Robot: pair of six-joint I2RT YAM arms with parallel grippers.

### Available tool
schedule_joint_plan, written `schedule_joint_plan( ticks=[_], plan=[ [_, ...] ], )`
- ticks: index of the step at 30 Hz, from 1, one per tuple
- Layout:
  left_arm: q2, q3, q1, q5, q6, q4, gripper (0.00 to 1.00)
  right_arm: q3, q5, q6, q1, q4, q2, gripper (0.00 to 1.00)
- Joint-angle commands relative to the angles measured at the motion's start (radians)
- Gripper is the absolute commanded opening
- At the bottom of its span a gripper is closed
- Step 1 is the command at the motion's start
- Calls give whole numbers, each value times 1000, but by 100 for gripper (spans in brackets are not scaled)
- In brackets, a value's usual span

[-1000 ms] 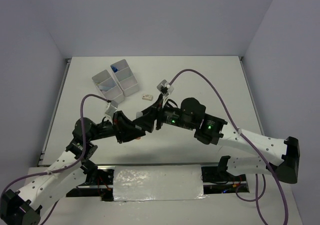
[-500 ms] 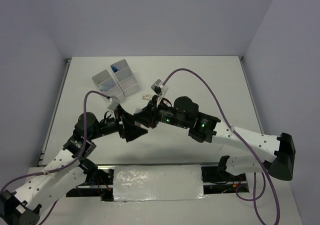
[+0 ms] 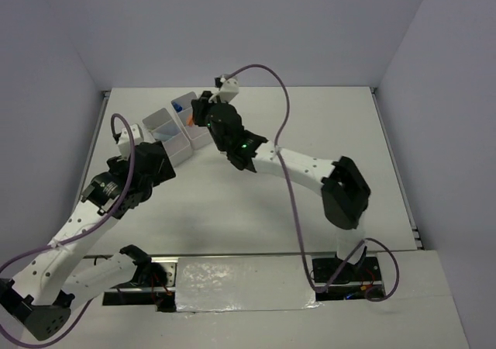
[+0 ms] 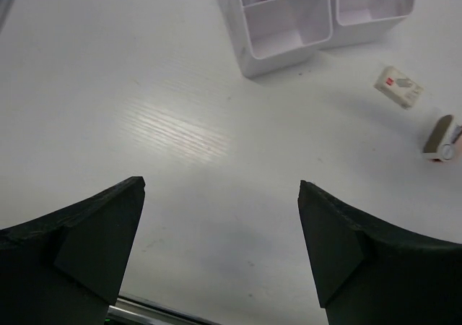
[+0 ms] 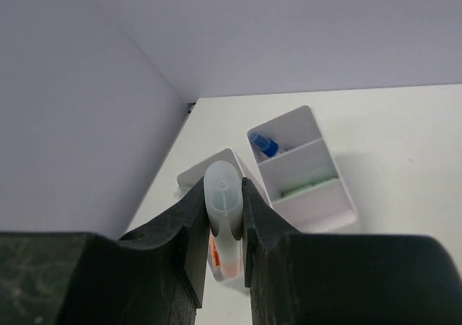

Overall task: Sort the stationery into containers
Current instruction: Place the pen in the storage box.

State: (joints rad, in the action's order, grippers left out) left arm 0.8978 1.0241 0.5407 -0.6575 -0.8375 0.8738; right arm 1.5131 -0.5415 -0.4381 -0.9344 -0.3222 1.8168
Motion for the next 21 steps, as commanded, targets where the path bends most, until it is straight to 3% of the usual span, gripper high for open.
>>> schedule_joint_plan(
  ticks=[1, 4, 7, 9, 12, 14, 21],
  plan=[
    [-20, 70, -2, -125, 110, 103, 99, 171, 6, 38, -3, -97, 172, 0],
    [-83, 38, -2, -154, 178, 65, 99, 297, 12, 47, -1, -109, 298, 0],
    [-149, -13, -25, -275, 101, 82, 99, 412, 34, 44, 3, -72, 404, 0],
    [-178, -10, -90, -258, 89, 68, 99, 484, 55, 45, 3, -51, 468, 0],
    [-221, -58, -179, -136, 203, -37, 99, 500, 74, 38, 5, -49, 507, 0],
    [-220, -76, -202, -64, 244, -87, 99, 470, 103, 45, 5, -103, 515, 2],
    [-186, -79, -203, -19, 262, -90, 99, 564, 150, 42, 14, -87, 617, 9]
  ],
)
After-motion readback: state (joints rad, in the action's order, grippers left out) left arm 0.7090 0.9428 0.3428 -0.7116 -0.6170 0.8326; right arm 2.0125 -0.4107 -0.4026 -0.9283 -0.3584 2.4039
